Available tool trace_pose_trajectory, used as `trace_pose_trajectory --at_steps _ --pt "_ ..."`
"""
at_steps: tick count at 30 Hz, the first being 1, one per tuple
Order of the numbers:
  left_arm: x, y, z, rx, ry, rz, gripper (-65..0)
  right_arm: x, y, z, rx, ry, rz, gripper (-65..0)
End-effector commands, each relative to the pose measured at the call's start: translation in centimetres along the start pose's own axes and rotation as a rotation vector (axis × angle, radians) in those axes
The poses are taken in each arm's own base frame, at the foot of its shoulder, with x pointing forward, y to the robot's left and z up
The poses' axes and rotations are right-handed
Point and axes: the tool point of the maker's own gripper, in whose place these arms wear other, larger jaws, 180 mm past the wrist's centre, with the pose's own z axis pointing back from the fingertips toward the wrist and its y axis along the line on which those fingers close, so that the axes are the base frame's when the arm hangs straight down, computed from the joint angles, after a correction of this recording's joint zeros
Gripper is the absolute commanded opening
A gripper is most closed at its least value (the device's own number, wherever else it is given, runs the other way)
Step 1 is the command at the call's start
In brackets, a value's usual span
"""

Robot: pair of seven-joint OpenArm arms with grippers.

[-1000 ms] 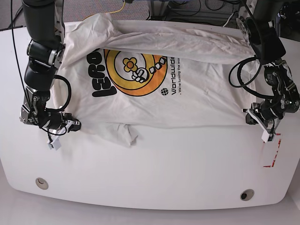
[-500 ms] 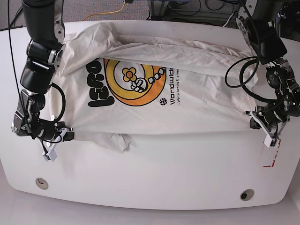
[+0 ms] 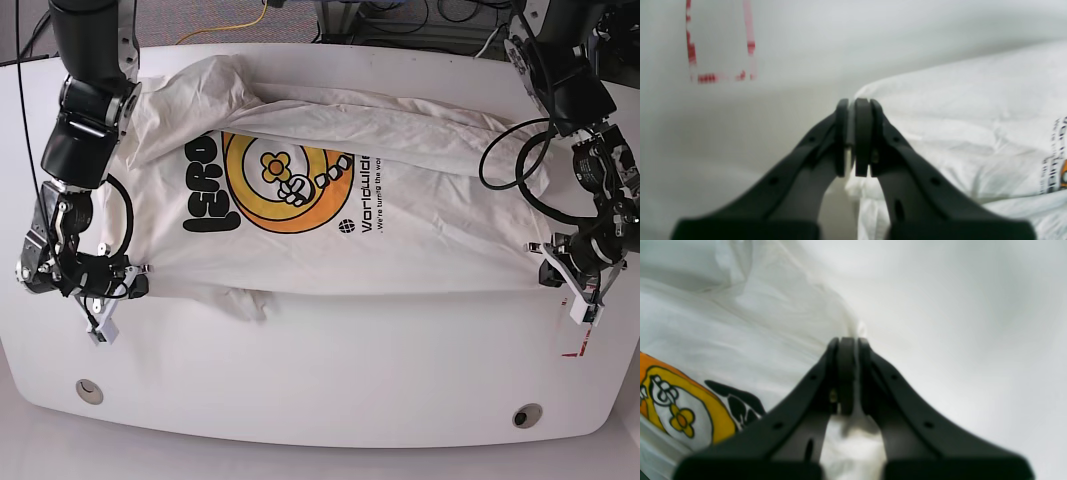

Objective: Layout the t-shirt on the table in an organized manner, then fold the t-shirt properly
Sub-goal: 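Lift the hem with both grippers, fold it onto the shoulder edge, release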

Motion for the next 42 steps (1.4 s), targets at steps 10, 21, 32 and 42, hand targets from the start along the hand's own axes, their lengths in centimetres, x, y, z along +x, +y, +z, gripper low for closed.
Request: trace_pose_trajectory --at_steps 10,21,32,42 --pt "-1.0 0.7 1.7 -0.012 -0.017 -0.024 -63.2 -0.5 2.5 3.3 0.046 -0.068 0.083 -65.0" --pt "-4.3 1.4 3.1 -0.056 0.038 -0.021 -63.2 -4.5 2.4 4.7 0.004 -0.042 0.080 -65.0" --pt "-6.8 1.7 4.6 -0.108 0.082 -0.015 -63.2 -8.1 1.2 5.3 -0.020 0.029 0.021 -65.0" --pt "-9.4 0.7 5.7 -0.150 0.131 -0.018 -63.1 -7.2 2.0 8.6 -0.090 -0.054 0.096 -65.0"
